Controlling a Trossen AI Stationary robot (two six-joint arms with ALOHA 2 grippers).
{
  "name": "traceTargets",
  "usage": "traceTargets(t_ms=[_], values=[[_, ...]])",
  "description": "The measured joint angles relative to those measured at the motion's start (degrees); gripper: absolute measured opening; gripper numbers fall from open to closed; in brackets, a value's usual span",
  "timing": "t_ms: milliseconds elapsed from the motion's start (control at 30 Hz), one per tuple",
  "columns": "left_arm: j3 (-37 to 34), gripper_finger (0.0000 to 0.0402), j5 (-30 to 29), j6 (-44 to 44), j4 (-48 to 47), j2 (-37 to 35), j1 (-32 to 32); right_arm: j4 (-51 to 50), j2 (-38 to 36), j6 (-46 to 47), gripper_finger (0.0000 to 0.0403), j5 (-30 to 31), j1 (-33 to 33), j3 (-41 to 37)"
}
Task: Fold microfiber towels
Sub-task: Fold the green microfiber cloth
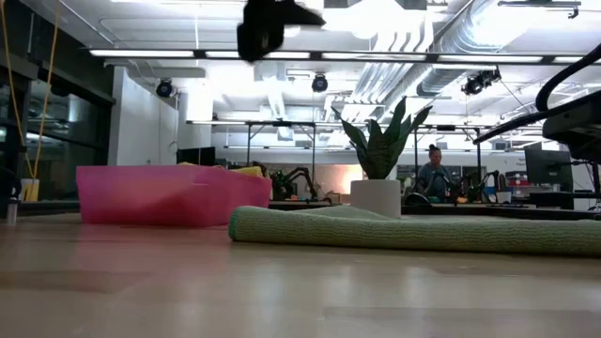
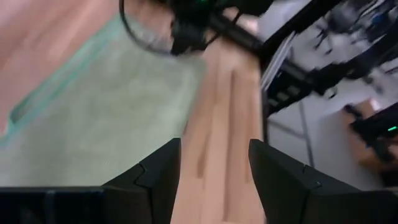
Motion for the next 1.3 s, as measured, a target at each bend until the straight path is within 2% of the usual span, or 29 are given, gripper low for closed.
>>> traceTargets(t_ms=[100, 233, 300, 500, 700, 933, 1300], values=[[0.02, 0.0177, -1.20, 0.17, 0.22, -3.82, 0.89, 0.34, -0.09, -2.19, 0.0010, 3.02, -0.01, -0.09], [0.07, 0.0177, -4.26, 1.28, -0.35, -10.15, 2.27, -1.36, -1.46, -4.04, 0.0006, 3.76, 0.36, -0.07], [0.07, 0.0177, -5.93, 2.16, -0.44, -12.95, 2.86, -6.09, -3.30, -4.16, 0.0002, 5.76, 1.39, 0.37], [0.16, 0.0177, -12.10, 4.52, -1.00, -19.30, 3.79, -23.77, -11.46, -3.78, 0.0001, 4.05, 4.54, 6.18], [0.04, 0.0177, -14.83, 5.60, -2.78, -20.47, 3.79, -38.87, -14.72, -6.58, 0.0001, 3.93, 4.33, 14.96], [0.03, 0.0177, -14.68, 5.54, -4.45, -18.38, 3.01, -33.75, -12.37, -8.21, 0.0000, 6.61, 2.06, 17.05], [0.04, 0.0177, -14.81, 6.43, -7.53, -13.31, 2.92, -13.00, -6.38, -11.31, 0.0000, 18.34, -2.98, 16.70]])
